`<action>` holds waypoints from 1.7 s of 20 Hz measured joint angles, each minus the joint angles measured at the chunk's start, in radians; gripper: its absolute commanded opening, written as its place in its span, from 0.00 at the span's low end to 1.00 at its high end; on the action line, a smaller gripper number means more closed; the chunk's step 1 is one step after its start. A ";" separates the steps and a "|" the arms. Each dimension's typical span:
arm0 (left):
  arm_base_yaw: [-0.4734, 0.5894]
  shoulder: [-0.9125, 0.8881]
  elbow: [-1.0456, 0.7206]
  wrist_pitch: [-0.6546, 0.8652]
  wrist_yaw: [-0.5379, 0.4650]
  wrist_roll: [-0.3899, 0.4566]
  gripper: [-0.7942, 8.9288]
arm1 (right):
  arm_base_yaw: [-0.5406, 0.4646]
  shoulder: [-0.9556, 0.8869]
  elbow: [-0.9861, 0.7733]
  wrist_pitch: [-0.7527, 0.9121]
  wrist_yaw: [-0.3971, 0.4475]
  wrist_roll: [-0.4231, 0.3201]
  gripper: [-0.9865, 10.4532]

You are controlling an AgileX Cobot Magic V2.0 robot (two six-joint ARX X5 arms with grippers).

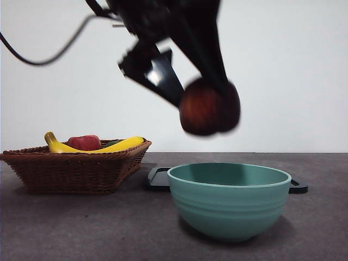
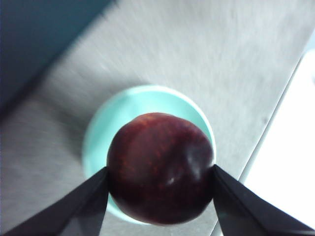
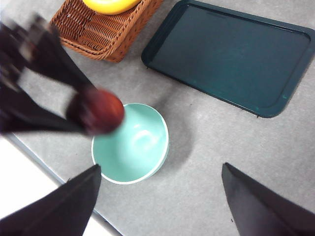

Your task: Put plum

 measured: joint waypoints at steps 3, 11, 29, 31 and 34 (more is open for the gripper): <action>-0.018 0.082 0.000 0.033 -0.001 0.000 0.33 | 0.000 0.000 0.000 0.000 0.000 0.000 0.43; -0.043 0.194 0.000 0.075 -0.035 0.006 0.33 | 0.000 0.000 0.000 0.000 0.000 0.000 0.43; -0.066 0.226 0.000 0.082 -0.064 0.019 0.44 | 0.000 0.000 0.000 0.000 0.000 0.000 0.43; -0.066 0.226 0.000 0.077 -0.064 0.019 0.44 | 0.000 0.000 0.000 0.000 0.000 0.000 0.43; -0.066 0.211 0.000 0.074 -0.064 0.019 0.44 | 0.000 0.000 0.000 0.000 0.000 0.000 0.43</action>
